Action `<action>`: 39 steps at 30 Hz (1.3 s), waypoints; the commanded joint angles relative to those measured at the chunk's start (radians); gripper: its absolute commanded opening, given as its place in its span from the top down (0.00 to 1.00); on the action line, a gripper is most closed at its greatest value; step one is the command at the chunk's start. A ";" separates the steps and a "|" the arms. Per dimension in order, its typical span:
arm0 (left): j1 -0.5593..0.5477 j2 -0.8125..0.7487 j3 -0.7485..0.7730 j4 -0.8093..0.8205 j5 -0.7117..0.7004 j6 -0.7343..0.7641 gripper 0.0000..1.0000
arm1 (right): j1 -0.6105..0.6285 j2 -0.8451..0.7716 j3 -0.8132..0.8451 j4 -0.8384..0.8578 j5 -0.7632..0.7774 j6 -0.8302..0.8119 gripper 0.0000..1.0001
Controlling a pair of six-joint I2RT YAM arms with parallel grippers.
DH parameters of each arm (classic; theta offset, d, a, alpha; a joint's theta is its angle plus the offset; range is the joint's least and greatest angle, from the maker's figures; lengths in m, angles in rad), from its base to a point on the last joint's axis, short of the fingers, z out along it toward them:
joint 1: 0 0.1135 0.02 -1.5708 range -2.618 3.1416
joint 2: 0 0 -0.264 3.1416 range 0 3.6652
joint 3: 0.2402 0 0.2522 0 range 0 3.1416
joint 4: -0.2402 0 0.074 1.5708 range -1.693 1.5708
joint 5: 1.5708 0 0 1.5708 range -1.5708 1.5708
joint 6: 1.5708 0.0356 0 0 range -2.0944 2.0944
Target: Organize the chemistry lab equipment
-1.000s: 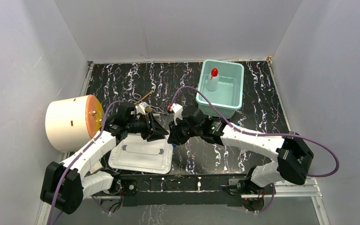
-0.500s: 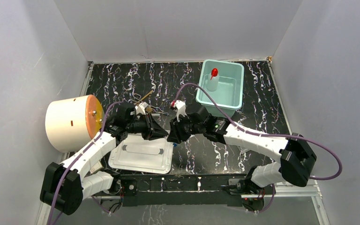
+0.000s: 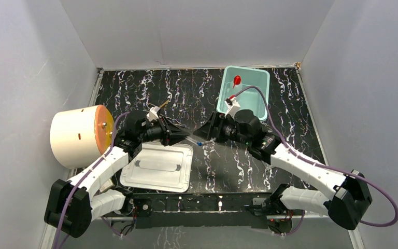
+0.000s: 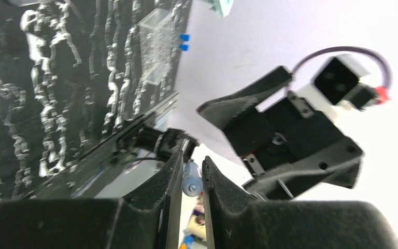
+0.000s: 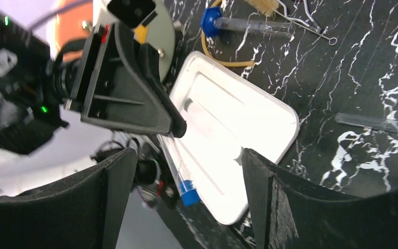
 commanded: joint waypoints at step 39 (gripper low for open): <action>-0.005 0.045 -0.078 0.510 -0.097 -0.493 0.96 | -0.057 -0.014 0.020 0.120 0.059 0.555 0.66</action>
